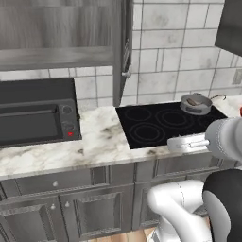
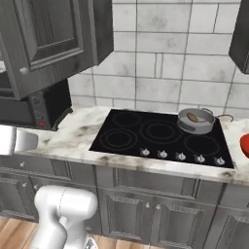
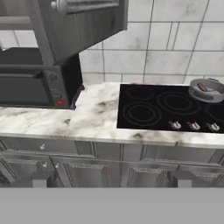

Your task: Open the cabinet and move the ladle to the pot. Then close the cabinet.

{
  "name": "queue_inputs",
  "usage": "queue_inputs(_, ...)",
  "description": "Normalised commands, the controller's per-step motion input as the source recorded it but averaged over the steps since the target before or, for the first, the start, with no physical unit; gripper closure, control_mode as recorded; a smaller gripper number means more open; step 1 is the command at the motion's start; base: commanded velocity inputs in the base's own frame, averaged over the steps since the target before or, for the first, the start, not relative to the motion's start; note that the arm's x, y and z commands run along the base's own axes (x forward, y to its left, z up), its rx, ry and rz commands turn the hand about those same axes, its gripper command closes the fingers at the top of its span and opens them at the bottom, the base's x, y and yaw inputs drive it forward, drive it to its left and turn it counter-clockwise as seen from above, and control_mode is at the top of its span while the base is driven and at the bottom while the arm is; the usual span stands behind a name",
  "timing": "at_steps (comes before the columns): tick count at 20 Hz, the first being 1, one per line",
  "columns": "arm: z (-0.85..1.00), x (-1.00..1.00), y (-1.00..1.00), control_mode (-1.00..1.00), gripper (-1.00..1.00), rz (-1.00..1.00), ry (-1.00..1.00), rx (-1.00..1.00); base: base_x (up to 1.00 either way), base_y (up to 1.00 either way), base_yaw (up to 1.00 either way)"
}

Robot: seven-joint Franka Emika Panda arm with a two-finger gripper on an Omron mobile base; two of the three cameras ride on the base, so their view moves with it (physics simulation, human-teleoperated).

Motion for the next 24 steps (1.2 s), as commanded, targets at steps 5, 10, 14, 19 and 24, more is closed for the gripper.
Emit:
queue_inputs(5, 0.0, 0.0, 0.0, 1.0, -1.0, 0.0, 0.0, 0.0, -0.06, 0.74, 0.0)
queue_inputs(10, 0.0, 0.0, 0.0, 1.0, -1.0, 0.0, 0.0, 0.0, 0.0, 0.66, 0.0)
queue_inputs(14, 0.0, 0.0, 0.0, 1.0, -1.0, 0.0, 0.0, 0.0, 0.0, 0.55, 0.0)
queue_inputs(19, 0.0, 0.0, 0.0, 1.0, -1.0, 0.0, 0.0, 0.0, 0.1, 0.29, 0.0)
queue_inputs(24, 0.0, 0.0, 0.0, 1.0, -1.0, 0.0, 0.0, 0.0, 0.36, 0.0, 0.0)
